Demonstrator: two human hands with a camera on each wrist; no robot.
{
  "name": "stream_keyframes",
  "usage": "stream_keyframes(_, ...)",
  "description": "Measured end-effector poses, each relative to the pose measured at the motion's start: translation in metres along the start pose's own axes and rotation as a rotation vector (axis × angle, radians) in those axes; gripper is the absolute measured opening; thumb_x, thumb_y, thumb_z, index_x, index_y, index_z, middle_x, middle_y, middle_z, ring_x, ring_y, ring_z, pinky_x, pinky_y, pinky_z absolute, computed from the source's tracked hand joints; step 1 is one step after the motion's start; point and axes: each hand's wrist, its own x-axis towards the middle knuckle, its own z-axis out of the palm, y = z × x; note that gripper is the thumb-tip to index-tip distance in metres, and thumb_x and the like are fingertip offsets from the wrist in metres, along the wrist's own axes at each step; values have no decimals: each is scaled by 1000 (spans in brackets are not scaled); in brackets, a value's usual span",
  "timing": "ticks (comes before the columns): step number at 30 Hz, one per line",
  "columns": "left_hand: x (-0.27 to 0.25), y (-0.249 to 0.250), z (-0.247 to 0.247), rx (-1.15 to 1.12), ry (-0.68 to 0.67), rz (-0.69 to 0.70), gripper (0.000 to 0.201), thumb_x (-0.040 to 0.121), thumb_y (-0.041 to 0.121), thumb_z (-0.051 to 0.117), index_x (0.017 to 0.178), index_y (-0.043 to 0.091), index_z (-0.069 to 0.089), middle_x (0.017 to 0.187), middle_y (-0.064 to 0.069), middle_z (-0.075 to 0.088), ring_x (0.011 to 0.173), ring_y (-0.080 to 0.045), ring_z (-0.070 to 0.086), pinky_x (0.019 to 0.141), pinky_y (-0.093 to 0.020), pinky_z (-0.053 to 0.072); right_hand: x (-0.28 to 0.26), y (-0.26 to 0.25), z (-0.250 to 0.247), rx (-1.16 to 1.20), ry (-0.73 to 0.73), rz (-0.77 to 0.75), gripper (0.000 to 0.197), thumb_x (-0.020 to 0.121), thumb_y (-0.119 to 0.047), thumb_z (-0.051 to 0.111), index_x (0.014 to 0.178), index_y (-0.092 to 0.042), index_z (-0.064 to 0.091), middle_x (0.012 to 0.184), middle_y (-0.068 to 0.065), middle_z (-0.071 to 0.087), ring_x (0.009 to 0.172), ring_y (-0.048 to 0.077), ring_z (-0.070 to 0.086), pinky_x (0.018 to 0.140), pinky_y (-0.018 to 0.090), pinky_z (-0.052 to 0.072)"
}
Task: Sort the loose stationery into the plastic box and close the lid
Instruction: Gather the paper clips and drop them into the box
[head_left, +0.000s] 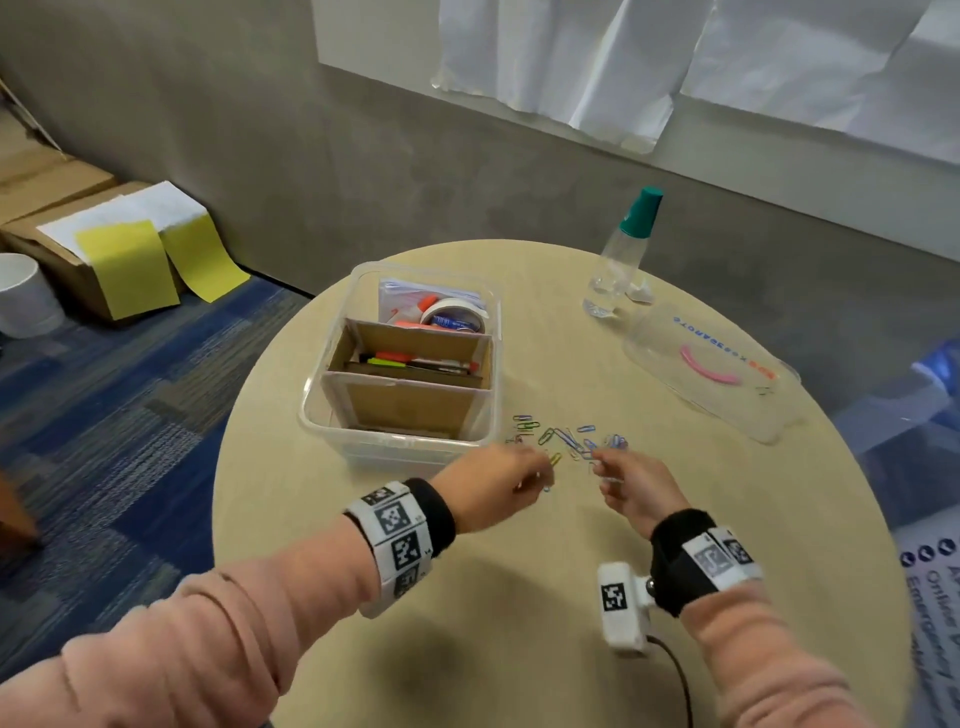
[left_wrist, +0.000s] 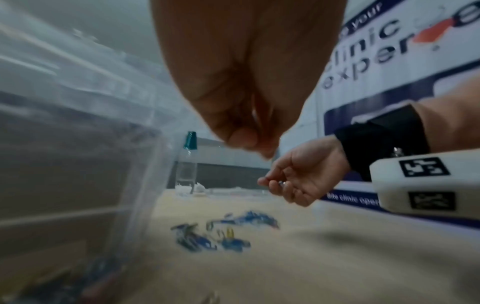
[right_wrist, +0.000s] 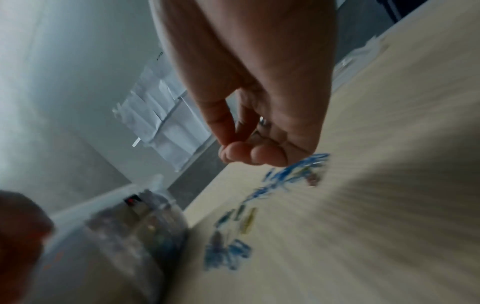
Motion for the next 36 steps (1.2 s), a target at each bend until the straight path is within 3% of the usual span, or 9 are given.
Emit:
stream_keyframes(4,4,-12,32,217,-260,-350,27,94,7,42,119,5,52,122,-14,53,107,-29,54,90,-34,43,12,31,-22,-253,120,-62,8,88,-7,56,84,-5,63,66,2,51,49,12,39,36,13,31)
stream_keyframes(7,3,-21,42,295,-303,-469,29,93,3,40,120,2,49,123,-17,49,113,-31,51,93,-35,42,16,43,-21,-399,108,-128,13,86,-4,59,95,-2,68,83,4,62,75,16,55,67,20,44)
stream_keyframes(9,4,-25,47,323,-297,-495,31,93,1,40,123,2,47,125,-17,48,115,-30,50,93,-34,41,18,44,-11,-500,83,-151,10,84,-6,62,92,-7,69,91,2,64,90,15,57,83,24,43)
stream_keyframes(13,5,-29,54,375,-302,-488,30,94,0,38,123,1,47,124,-17,49,114,-30,51,92,-34,42,24,41,24,-640,79,-239,3,79,-16,68,79,-13,67,82,1,65,86,18,61,84,31,50)
stream_keyframes(17,7,-31,55,383,-298,-494,27,95,3,35,118,1,49,122,-17,50,114,-31,51,90,-35,41,30,36,55,-976,119,-290,21,79,-34,67,84,-15,59,100,7,62,94,25,59,77,30,45)
stream_keyframes(20,3,-34,56,365,-262,-513,26,95,4,37,119,3,48,123,-16,51,113,-30,51,89,-34,42,33,35,65,-1083,130,-320,23,87,-28,60,99,-8,61,110,10,59,101,29,58,79,33,46)
stream_keyframes(26,-7,-39,58,320,-189,-633,24,95,7,38,113,3,53,119,-15,54,109,-29,54,86,-33,43,31,33,61,-1137,50,-255,13,92,-19,52,95,-8,59,111,15,61,103,29,59,84,35,48)
stream_keyframes(30,-9,-42,62,256,-178,-686,25,94,7,38,113,5,55,117,-14,56,107,-29,55,87,-34,45,28,36,45,-962,14,-198,13,90,-17,54,79,-11,54,90,10,62,91,24,60,83,29,47)
stream_keyframes(36,-11,-43,58,260,-260,-639,26,93,10,44,115,1,56,121,-16,54,110,-31,54,90,-35,44,18,39,13,-455,-102,-107,22,92,-11,55,71,-6,59,64,3,54,54,12,47,51,19,38)
